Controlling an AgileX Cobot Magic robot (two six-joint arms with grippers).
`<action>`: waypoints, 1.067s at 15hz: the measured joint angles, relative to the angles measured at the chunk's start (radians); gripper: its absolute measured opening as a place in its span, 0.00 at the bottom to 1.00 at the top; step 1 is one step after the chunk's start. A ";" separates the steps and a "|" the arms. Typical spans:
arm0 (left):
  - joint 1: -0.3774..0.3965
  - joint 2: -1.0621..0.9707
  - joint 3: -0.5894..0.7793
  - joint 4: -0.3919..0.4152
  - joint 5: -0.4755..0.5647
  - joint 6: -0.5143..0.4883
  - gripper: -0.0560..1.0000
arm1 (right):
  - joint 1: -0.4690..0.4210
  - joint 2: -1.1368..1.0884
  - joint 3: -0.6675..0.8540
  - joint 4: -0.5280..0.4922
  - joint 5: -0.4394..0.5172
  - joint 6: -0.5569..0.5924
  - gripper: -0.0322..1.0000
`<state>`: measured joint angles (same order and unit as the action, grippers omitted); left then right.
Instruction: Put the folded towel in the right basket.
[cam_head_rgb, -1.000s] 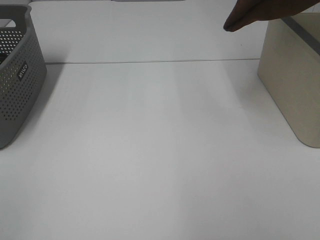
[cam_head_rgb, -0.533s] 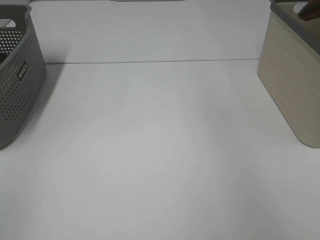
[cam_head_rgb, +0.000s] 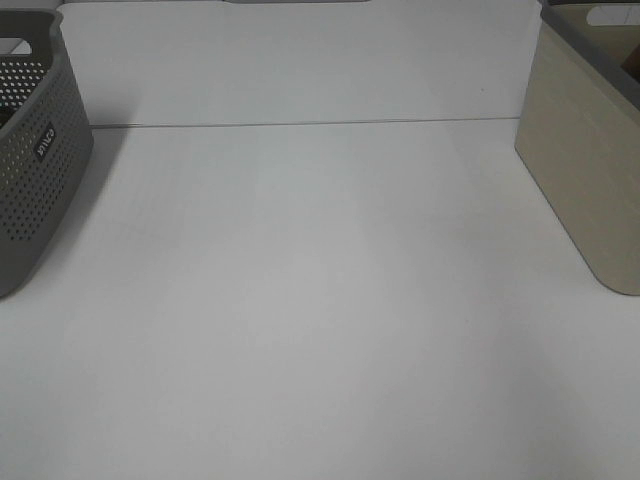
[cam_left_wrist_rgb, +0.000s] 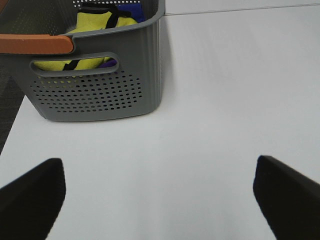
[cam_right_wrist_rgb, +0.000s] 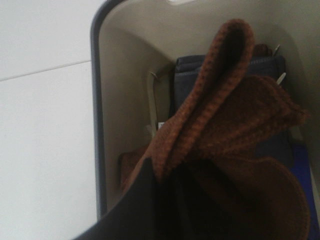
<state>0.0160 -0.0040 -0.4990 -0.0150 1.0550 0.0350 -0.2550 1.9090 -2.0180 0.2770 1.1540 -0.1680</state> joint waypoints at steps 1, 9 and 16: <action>0.000 0.000 0.000 0.000 0.000 0.000 0.97 | 0.000 0.025 0.000 -0.006 0.017 0.005 0.07; 0.000 0.000 0.000 0.000 0.000 0.000 0.97 | 0.000 0.072 0.000 -0.014 0.064 0.081 0.66; 0.000 0.000 0.000 0.000 0.000 0.000 0.97 | 0.067 -0.142 0.000 0.018 0.067 0.077 0.68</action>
<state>0.0160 -0.0040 -0.4990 -0.0150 1.0550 0.0350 -0.1880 1.7670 -2.0180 0.2950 1.2210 -0.0910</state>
